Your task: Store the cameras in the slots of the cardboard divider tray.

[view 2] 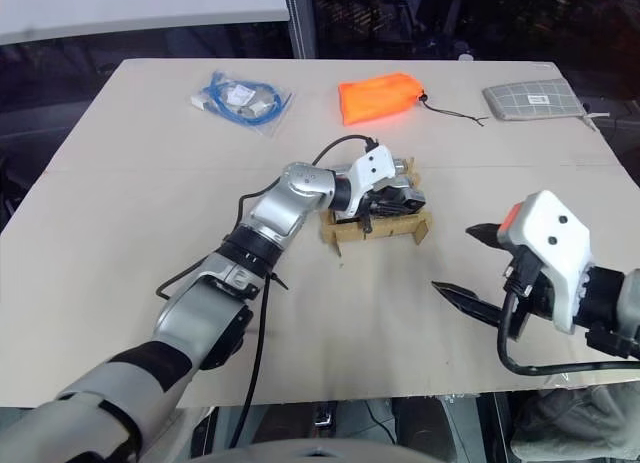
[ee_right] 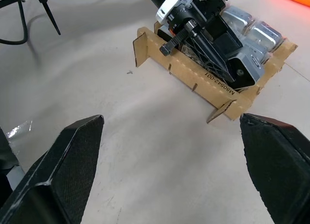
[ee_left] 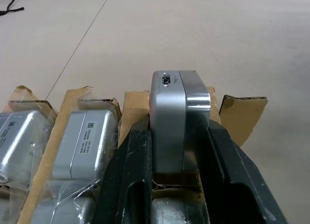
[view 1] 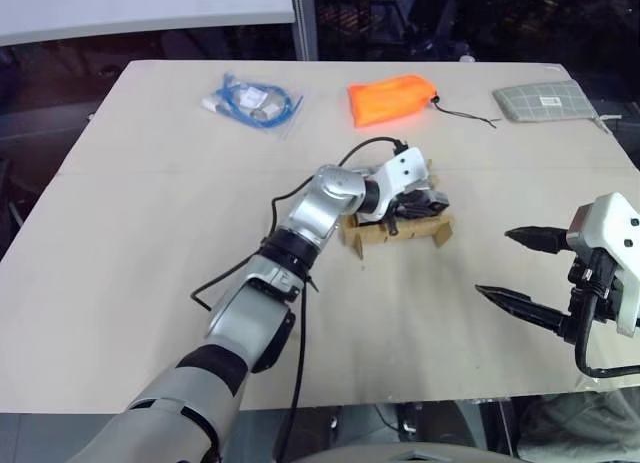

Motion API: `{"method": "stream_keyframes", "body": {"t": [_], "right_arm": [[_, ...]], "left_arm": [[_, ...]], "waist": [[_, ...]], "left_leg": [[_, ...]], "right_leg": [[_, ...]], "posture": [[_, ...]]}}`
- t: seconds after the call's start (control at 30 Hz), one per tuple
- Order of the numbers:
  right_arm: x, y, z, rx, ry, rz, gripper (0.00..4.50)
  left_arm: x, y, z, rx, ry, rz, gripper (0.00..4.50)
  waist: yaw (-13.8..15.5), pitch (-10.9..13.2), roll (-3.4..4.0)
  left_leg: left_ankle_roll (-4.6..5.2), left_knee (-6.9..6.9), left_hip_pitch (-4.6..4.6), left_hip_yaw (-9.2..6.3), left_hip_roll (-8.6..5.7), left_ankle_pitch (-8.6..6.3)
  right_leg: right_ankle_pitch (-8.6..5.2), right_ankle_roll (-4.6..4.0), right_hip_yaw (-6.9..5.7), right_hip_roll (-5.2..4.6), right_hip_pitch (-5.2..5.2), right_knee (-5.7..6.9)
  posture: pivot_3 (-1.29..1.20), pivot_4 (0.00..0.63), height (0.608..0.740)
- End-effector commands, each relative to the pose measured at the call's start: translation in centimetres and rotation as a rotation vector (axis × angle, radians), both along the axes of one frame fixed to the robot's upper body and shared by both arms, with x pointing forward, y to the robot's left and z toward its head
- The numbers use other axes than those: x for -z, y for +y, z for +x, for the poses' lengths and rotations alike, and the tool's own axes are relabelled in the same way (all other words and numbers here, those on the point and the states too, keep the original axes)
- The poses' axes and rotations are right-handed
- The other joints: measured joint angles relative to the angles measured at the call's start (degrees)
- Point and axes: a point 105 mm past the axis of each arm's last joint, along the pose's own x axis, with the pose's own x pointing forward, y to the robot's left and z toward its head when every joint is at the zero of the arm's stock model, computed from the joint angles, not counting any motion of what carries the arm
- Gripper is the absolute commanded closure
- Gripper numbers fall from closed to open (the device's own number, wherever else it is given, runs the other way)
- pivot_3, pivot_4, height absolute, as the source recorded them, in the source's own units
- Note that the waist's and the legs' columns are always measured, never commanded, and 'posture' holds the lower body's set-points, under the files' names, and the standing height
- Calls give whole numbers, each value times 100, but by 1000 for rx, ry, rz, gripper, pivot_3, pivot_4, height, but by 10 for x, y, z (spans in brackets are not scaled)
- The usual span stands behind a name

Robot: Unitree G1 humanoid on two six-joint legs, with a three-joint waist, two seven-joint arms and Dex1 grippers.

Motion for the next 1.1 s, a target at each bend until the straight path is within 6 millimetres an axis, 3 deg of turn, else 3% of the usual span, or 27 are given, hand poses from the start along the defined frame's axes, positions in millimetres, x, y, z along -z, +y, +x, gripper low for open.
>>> {"method": "stream_keyframes", "body": {"t": [0.03,0.13,0.3,0.47,0.63,0.73,0.83,0.93,1.1], "right_arm": [[-5,2,-1,-15,-24,-5,0],[-5,2,-1,-15,-23,-6,0],[-4,1,-1,-13,-14,-13,0],[-5,-1,-1,-13,-10,-15,0],[-2,-6,1,-1,6,-25,0],[1,-9,4,8,16,-32,0],[4,-13,7,16,18,-44,0],[7,-19,16,28,16,-44,0],[15,-30,30,53,10,41,0]], "left_arm": [[-4,-2,-1,8,-36,-13,2579],[-7,-1,0,2,-36,-28,1252],[-16,6,-1,11,-31,-42,1252],[-48,21,-4,14,-70,-101,1252],[-95,72,-22,-9,-44,-207,1252],[-106,107,-43,-17,-20,-222,1252],[-103,134,-59,-56,36,-237,1252],[-65,175,-73,-197,79,-146,1252],[-7,203,-91,-369,127,-72,1252]], "waist": [[-2,0,0],[-4,0,0],[-11,0,0],[-17,0,0],[-37,-1,2],[-58,-2,4],[-21,-2,3],[-48,-12,1],[-3,-17,-24]], "left_leg": [[0,0,0,0,0,0],[0,0,0,0,0,0],[0,0,1,0,0,0],[-2,0,1,0,5,1],[-22,0,2,1,10,13],[-27,-2,6,3,16,16],[-29,0,9,3,18,17],[-28,12,9,-3,14,17],[-29,3,18,3,15,17]], "right_leg": [[0,0,0,0,0,0],[0,0,0,0,0,0],[0,0,1,1,0,1],[0,0,1,2,-1,2],[0,0,3,4,-2,3],[0,0,7,4,-2,6],[-1,1,6,2,0,8],[-1,2,-4,-4,10,8],[-1,2,3,-5,11,7]], "posture": [[0,150,740],[0,150,740],[0,150,740],[0,150,740],[0,150,740],[0,150,740],[0,150,740],[0,150,740],[0,150,740]]}}
